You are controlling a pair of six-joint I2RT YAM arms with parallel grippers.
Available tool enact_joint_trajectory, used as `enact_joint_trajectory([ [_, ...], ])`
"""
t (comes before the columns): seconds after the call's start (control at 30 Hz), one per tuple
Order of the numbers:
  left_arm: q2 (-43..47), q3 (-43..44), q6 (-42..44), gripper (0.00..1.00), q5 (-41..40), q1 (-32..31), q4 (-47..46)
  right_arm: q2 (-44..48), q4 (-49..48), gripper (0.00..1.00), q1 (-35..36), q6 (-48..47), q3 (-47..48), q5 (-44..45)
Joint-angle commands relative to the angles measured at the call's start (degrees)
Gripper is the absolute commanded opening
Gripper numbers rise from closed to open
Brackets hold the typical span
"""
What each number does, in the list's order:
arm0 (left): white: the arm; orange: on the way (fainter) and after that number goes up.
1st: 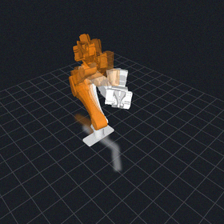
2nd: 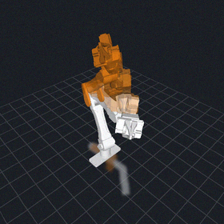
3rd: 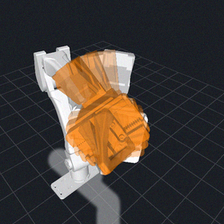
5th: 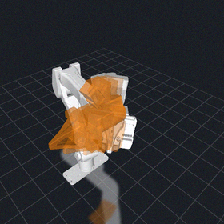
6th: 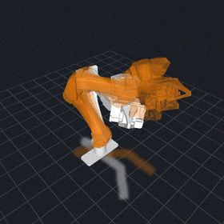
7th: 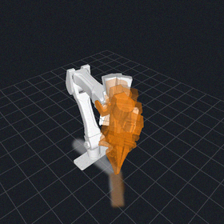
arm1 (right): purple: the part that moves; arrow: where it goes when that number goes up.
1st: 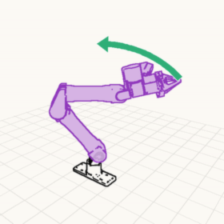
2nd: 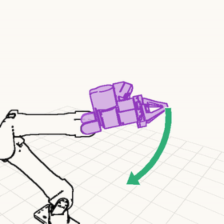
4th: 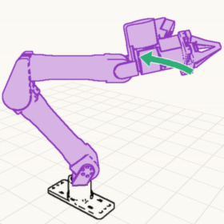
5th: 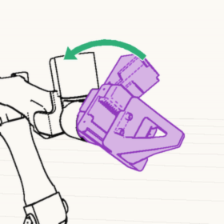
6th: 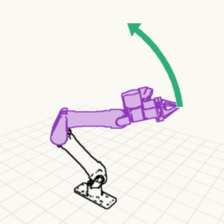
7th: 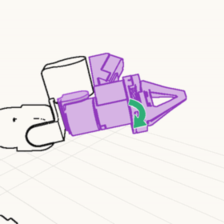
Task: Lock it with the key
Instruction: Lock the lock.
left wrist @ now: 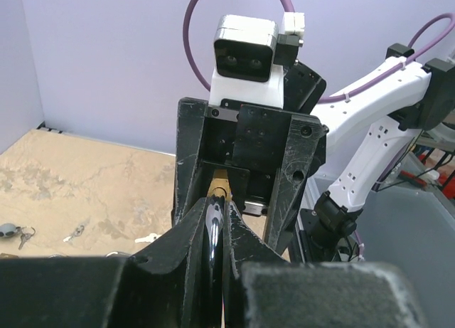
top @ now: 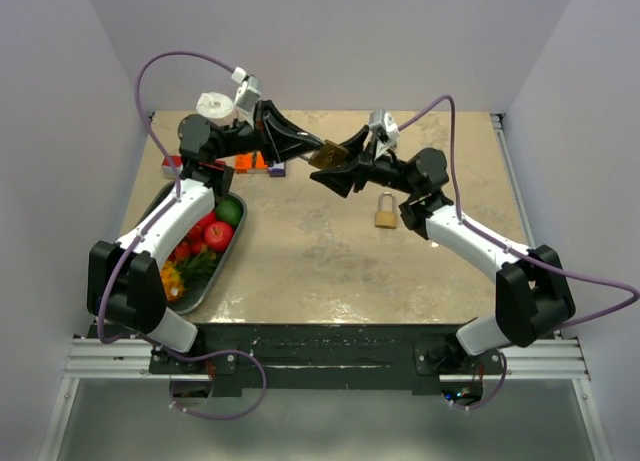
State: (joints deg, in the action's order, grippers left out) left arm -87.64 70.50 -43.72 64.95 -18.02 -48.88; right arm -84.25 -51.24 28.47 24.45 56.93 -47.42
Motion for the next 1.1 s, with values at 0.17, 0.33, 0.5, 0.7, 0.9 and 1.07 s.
enact_joint_trajectory([
  [0.17,1.85,3.42,-4.09,0.00,-6.50,0.36,-7.37,-2.15,-6.06,0.50,-0.17,6.74,2.31,-0.12],
  [0.33,1.94,2.46,-4.44,0.00,-6.24,0.36,-7.81,-2.24,-7.56,0.48,-0.17,8.95,2.66,0.22],
  [0.5,2.03,0.78,-5.14,0.00,-6.15,0.27,-8.07,-3.11,-9.04,0.47,-0.08,10.71,4.59,-0.22],
  [0.7,2.03,0.43,-5.49,0.00,-6.68,0.27,-8.51,-4.35,-10.63,0.31,0.01,12.82,6.00,-1.27],
  [0.9,2.21,-0.27,-5.41,0.00,-7.20,0.27,-8.33,-4.79,-8.61,0.00,0.10,12.12,6.71,-2.68],
  [1.07,1.51,0.25,-3.56,0.30,-2.03,2.28,-6.58,-4.08,-3.44,0.00,-0.25,10.80,7.58,-5.47],
])
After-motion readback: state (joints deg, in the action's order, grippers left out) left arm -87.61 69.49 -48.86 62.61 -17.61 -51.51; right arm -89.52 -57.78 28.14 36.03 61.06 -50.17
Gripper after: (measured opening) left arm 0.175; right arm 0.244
